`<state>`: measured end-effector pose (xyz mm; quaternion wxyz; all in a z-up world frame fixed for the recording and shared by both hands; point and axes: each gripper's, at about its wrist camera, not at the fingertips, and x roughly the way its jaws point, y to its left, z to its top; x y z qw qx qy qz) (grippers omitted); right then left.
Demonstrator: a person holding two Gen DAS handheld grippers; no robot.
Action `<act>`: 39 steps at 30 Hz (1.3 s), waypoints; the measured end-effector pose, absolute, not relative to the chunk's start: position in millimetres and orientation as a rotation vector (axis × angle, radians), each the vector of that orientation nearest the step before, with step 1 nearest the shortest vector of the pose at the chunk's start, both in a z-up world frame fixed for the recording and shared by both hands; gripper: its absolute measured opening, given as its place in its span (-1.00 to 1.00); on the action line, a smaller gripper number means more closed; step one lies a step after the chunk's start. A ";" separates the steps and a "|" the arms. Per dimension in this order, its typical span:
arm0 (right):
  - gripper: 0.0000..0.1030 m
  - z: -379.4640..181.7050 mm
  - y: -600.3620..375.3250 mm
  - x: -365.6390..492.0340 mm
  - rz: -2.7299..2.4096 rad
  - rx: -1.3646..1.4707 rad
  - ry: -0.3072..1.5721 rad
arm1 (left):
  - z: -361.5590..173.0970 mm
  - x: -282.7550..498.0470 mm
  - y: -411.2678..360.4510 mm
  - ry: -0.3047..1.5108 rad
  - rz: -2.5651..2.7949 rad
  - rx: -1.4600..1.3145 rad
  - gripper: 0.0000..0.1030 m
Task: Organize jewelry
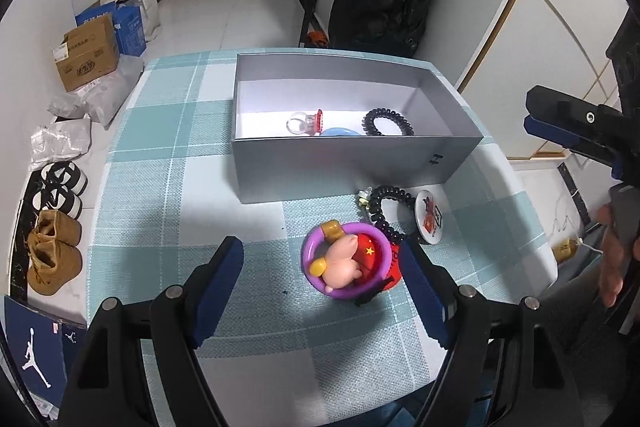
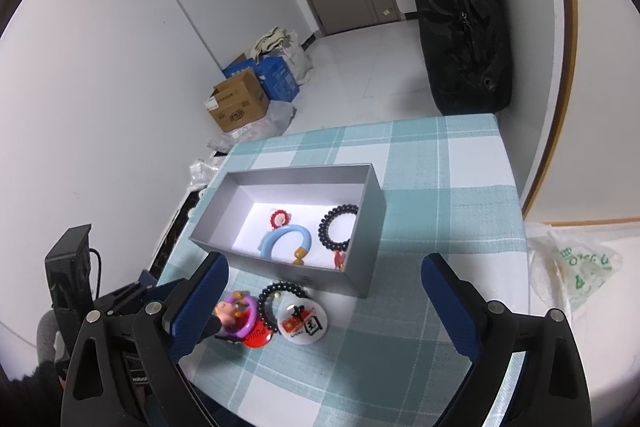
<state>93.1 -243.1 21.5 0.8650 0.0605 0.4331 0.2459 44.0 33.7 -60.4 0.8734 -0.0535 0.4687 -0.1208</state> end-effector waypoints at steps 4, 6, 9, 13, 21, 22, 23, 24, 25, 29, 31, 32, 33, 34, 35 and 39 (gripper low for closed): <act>0.90 22.1 -242.5 90.7 0.516 0.122 0.905 | -63.8 44.6 31.6 0.978 -0.264 -0.097 0.47; 0.90 22.4 -241.9 90.4 0.517 0.118 0.904 | -64.9 45.6 29.1 0.978 -0.268 -0.087 0.37; 0.90 22.7 -241.1 90.1 0.520 0.115 0.904 | -67.9 48.6 25.8 0.995 -0.272 -0.077 -0.15; 0.90 22.7 -241.7 90.0 0.522 0.113 0.905 | -71.0 51.2 25.2 1.011 -0.274 -0.092 -0.43; 0.90 21.4 -241.4 91.0 0.518 0.114 0.911 | -67.5 48.6 16.4 0.999 -0.292 -0.021 -0.76; 0.90 21.3 -241.2 91.0 0.519 0.113 0.911 | -67.4 48.8 17.0 1.001 -0.292 -0.021 -0.76; 0.90 21.3 -240.6 90.7 0.521 0.111 0.911 | -67.3 48.9 17.8 1.002 -0.291 -0.022 -0.76; 0.90 21.1 -240.1 90.5 0.522 0.107 0.910 | -67.1 49.2 18.5 1.005 -0.292 -0.026 -0.76; 0.90 21.0 -239.8 90.3 0.523 0.106 0.910 | -67.1 49.6 19.3 1.008 -0.293 -0.033 -0.76; 0.90 19.3 -240.7 90.5 0.520 0.108 0.916 | -66.8 52.2 23.9 1.019 -0.294 -0.079 -0.76; 0.90 18.5 -241.4 91.1 0.520 0.113 0.921 | -64.8 53.0 28.6 1.018 -0.295 -0.110 -0.77; 0.90 18.0 -241.5 91.2 0.520 0.115 0.923 | -64.0 53.7 29.7 1.017 -0.295 -0.122 -0.77; 0.90 17.1 -241.8 91.3 0.520 0.118 0.927 | -62.6 54.0 32.4 1.016 -0.296 -0.139 -0.77; 0.90 16.7 -241.4 91.2 0.521 0.118 0.930 | -60.8 54.4 35.7 1.012 -0.299 -0.163 -0.77; 0.90 15.8 -241.2 91.1 0.522 0.117 0.934 | -59.1 54.9 38.4 1.006 -0.304 -0.189 -0.77; 0.90 12.6 -238.5 90.1 0.536 0.112 0.951 | -49.8 55.9 50.6 0.978 -0.311 -0.283 -0.77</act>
